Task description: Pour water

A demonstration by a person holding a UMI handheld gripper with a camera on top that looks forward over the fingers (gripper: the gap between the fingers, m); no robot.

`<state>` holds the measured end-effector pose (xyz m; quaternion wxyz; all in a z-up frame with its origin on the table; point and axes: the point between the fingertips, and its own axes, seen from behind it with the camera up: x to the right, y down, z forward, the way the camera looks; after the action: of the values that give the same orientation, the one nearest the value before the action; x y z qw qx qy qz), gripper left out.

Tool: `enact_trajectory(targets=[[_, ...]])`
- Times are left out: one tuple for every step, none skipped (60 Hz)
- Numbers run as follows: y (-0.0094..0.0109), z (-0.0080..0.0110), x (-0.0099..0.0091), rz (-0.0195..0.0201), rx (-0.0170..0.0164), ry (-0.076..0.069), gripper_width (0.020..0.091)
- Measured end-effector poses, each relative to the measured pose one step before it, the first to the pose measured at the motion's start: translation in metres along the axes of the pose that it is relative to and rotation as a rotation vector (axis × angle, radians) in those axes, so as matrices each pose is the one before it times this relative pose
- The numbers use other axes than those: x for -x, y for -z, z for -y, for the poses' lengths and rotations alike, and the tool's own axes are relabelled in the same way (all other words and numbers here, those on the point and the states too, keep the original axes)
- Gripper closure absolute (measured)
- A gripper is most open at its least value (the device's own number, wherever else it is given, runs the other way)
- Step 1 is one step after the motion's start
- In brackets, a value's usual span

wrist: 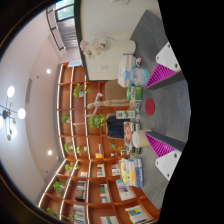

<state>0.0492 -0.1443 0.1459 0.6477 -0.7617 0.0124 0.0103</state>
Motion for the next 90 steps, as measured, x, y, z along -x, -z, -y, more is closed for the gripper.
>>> enact_trajectory(targets=[[-0.00274,-0.00627,-0.00928,-0.00674,0.00530,-0.0032,0.0255],[-0.00317,-0.00494,-0.00886,-0.00534,0.00425,-0.0028,0.0256],[-0.00279,-0.00454,-0.00817,-0.00541,0.00371,-0.0037,0.0260],[-0.00293,-0.00329,-0.00783,-0.00702,0.00235,-0.0048,0.0261],[-0.00316,-0.00291,-0.00791,-0.00752,0.00055,-0.0042,0.0266],[-0.00315,-0.00233,-0.00704,-0.00554,-0.00085,-0.0012,0.0268],[-0.00382,-0.00238,-0.00659,-0.00445,-0.00056,0.0018,0.0267],[-0.00389,-0.00222,-0.00623,-0.00457,0.00118,0.0038,0.0268],[-0.00379,-0.00224,-0.00631,-0.00548,0.00196,0.0044,0.0268],[-0.00387,-0.00206,-0.00623,-0.00641,0.00171,0.0048,0.0268],[-0.00420,-0.00139,-0.00555,-0.00610,0.00137,0.0047,0.0267],[-0.00420,-0.00099,-0.00520,-0.00469,0.00131,0.0044,0.0266],[-0.00403,-0.00032,-0.00480,-0.00355,0.00049,0.0040,0.0267],[-0.00427,0.00001,-0.00414,-0.00249,-0.00067,0.0039,0.0267],[-0.00434,0.00064,-0.00323,-0.00132,-0.00145,0.0032,0.0267],[-0.00423,0.00079,-0.00284,-0.00060,-0.00219,0.0027,0.0266],[-0.00438,0.00126,-0.00278,-0.00077,-0.00244,0.0024,0.0266],[-0.00459,0.00138,-0.00282,-0.00090,-0.00298,0.0020,0.0267],[-0.00436,0.00194,-0.00254,-0.00072,-0.00423,0.0022,0.0263],[-0.00471,0.00228,-0.00195,-0.00059,-0.00495,0.0017,0.0263],[-0.00501,0.00205,-0.00219,-0.00095,-0.00472,0.0021,0.0264],[-0.00479,0.00164,-0.00217,-0.00111,-0.00313,0.0030,0.0262],[-0.00454,0.00112,-0.00192,-0.00113,-0.00163,0.0039,0.0263],[-0.00455,0.00053,-0.00186,-0.00110,0.00000,0.0048,0.0262],[-0.00476,0.00002,-0.00163,-0.00167,0.00097,0.0054,0.0262],[-0.00499,0.00010,-0.00126,-0.00127,0.00028,0.0061,0.0261],[-0.00450,-0.00037,-0.00121,-0.00044,0.00076,0.0062,0.0261],[-0.00465,-0.00046,-0.00028,0.00067,0.00191,0.0059,0.0263],[-0.00452,-0.00119,-0.00055,0.00150,0.00383,0.0053,0.0264],[-0.00438,-0.00166,-0.00018,0.00274,0.00565,0.0042,0.0265],[-0.00400,-0.00170,0.00014,0.00300,0.00687,0.0028,0.0265],[-0.00355,-0.00163,0.00013,0.00252,0.00683,0.0014,0.0267],[-0.00362,-0.00195,0.00002,0.00156,0.00611,-0.0004,0.0271],[-0.00324,-0.00199,0.00036,0.00159,0.00613,-0.0016,0.0274],[-0.00281,-0.00181,0.00062,0.00254,0.00550,-0.0018,0.0279],[-0.00294,-0.00196,0.00082,0.00460,0.00507,-0.0008,0.0287],[-0.00277,-0.00185,0.00133,0.00657,0.00455,-0.0004,0.0298],[-0.00233,-0.00171,0.00103,0.00578,0.00364,-0.0003,0.0314],[-0.00197,-0.00128,0.00024,0.00152,0.00176,-0.0004,0.0331],[-0.00137,-0.00078,-0.00036,-0.00131,-0.00070,-0.0015,0.0353],[-0.00100,0.00022,-0.00037,-0.00231,-0.00401,-0.0008,0.0376],[-0.00098,0.00052,-0.00074,-0.00161,-0.00559,0.0008,0.0417],[-0.00097,0.00044,-0.00024,-0.00162,-0.00564,0.0026,0.0469],[-0.00103,0.00029,-0.00088,-0.00334,-0.00409,0.0046,0.0522],[-0.00075,0.00128,-0.00098,-0.00415,-0.00447,0.0015,0.0600],[-0.00031,0.00131,-0.00013,-0.00140,-0.00520,0.0008,0.0624],[-0.00043,-0.00099,-0.00042,-0.00281,0.00211,0.0007,0.0625],[-0.00018,-0.00035,-0.00087,-0.00337,0.00133,0.0008,0.0633],[0.00081,-0.00052,0.00153,0.00169,0.00241,0.0021,0.0656],[-0.00005,0.00031,0.00079,0.00286,0.00007,0.0015,0.0667],[-0.00002,0.00019,-0.00013,-0.00074,-0.00064,0.0003,0.0684],[0.00009,-0.00070,-0.00024,-0.00208,0.00292,-0.0002,0.0702],[0.00036,-0.00012,-0.00040,-0.00277,0.00163,0.0015,0.0718],[0.00018,0.00024,0.00006,0.00023,0.00003,0.0033,0.0747],[-0.00144,0.00080,-0.00298,0.00010,0.00103,0.0048,0.0764],[0.00083,-0.00038,0.00079,-0.00060,0.00080,0.0077,0.0785],[0.00008,0.00018,0.00117,0.00101,-0.00195,0.0067,0.0785],[0.00070,-0.00008,0.00117,0.00138,0.00001,0.0060,0.0791],[0.00024,0.00044,0.00049,0.00019,-0.00211,0.0035,0.0825],[0.00005,0.00033,-0.00032,-0.00522,-0.00203,-0.0041,0.0825],[0.00023,-0.00011,-0.00054,-0.00299,-0.00041,-0.0030,0.0827],[-0.00042,0.00017,0.00041,0.00043,-0.00163,-0.0008,0.0827],[0.00017,-0.00057,0.00077,0.00218,0.00287,0.0029,0.0827],[0.00008,0.00040,0.00006,0.00231,-0.00063,0.0043,0.0827],[0.00014,0.00043,-0.00010,0.00093,0.00010,0.0001,0.0827],[0.00009,0.00007,-0.00045,-0.00148,0.00043,-0.0030,0.0826],[-0.00011,-0.00003,-0.00001,-0.00051,0.00066,-0.0010,0.0827],[-0.00034,0.00004,0.00030,0.00222,0.00077,0.0028,0.0827],[-0.00020,-0.00005,0.00051,0.00266,0.00221,0.0061,0.0826],[-0.00008,0.00007,0.00031,0.00126,0.00327,0.0075,0.0826],[-0.00031,-0.00051,0.00097,-0.00230,0.00324,0.0087,0.0826],[-0.00030,0.00028,0.00041,-0.00065,0.00455,0.0105,0.0827],[-0.00047,0.00079,0.00146,0.00153,0.00258,0.0141,0.0827],[-0.00067,0.00117,0.00169,0.00374,0.00211,0.0186,0.0828],[-0.00100,0.00158,0.00208,0.00446,0.00194,0.0211,0.0827],[-0.00127,0.00176,0.00233,0.00385,0.00199,0.0232,0.0828],[-0.00152,0.00187,0.00185,0.00248,0.00270,0.0271,0.0827],[-0.00072,0.00350,0.00196,0.00298,0.00254,0.0306,0.0827],[-0.00217,0.00230,0.00228,-0.00269,0.00237,0.0345,0.0828],[-0.00217,0.00285,0.00166,-0.00084,0.00094,0.0381,0.0828],[-0.00196,0.00353,0.00142,-0.00174,0.00129,0.0427,0.0829],[-0.00249,0.00406,0.00105,-0.00319,0.00143,0.0444,0.0828],[-0.00419,0.00484,0.00078,-0.00324,-0.00128,0.0430,0.0827],[-0.00255,0.00456,0.00207,-0.00658,-0.00472,0.0427,0.0827],[-0.00294,0.00554,0.00159,-0.00350,-0.00304,0.0437,0.0828],[-0.00305,0.00523,0.00210,-0.00259,-0.00123,0.0454,0.0828],[-0.00314,0.00527,0.00188,-0.00328,0.00094,0.0455,0.0829],[-0.00324,0.00555,0.00191,-0.00419,0.00068,0.0436,0.0829],[-0.00317,0.00597,0.00206,-0.00427,-0.00208,0.0417,0.0829],[-0.00291,0.00686,0.00221,-0.00375,-0.00441,0.0395,0.0828]])
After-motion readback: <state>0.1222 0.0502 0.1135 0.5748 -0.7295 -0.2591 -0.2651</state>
